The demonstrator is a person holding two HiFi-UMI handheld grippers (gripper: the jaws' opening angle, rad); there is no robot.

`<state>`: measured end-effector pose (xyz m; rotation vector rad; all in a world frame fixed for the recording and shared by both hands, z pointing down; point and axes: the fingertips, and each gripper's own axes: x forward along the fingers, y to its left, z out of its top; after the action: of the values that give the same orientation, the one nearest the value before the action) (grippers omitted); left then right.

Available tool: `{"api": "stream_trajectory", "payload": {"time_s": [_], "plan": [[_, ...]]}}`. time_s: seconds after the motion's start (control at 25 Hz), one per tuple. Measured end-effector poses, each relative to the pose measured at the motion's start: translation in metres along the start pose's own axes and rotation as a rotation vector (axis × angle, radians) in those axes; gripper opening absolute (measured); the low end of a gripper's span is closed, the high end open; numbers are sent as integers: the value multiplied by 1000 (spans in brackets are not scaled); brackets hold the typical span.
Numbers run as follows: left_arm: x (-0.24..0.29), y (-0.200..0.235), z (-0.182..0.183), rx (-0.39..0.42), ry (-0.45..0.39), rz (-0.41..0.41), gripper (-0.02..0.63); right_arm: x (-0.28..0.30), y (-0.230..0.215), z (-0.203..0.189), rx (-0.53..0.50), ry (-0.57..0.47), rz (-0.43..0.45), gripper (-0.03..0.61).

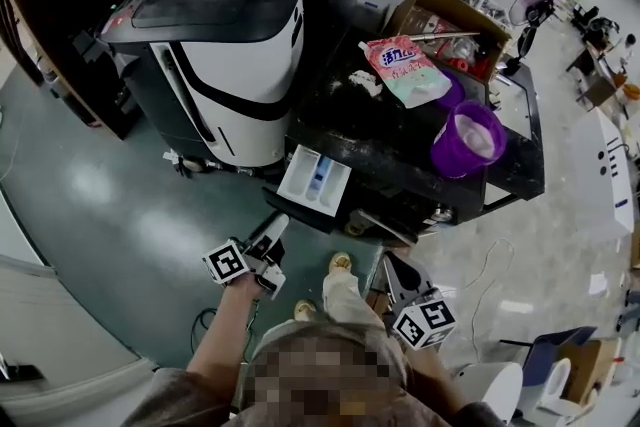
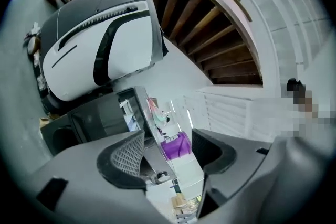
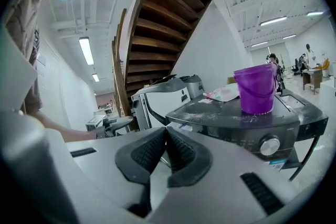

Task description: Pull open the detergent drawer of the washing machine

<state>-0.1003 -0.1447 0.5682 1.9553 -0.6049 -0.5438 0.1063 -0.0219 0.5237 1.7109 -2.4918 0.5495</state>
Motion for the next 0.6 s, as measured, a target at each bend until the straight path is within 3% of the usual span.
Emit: {"api": "stream_trajectory", "payload": {"time_s": [0.24,0.48,0.6], "plan": [[-4,-43,-1,101,16,68,291,-6,13,0,1,-9,2,3],[-1,-85,-10,331,101,107,277,-6,19,7,-4,-6,21,3],[-1,-102,-7,445,78,133,202,-5,17,10,-14,2,39,5]]}}
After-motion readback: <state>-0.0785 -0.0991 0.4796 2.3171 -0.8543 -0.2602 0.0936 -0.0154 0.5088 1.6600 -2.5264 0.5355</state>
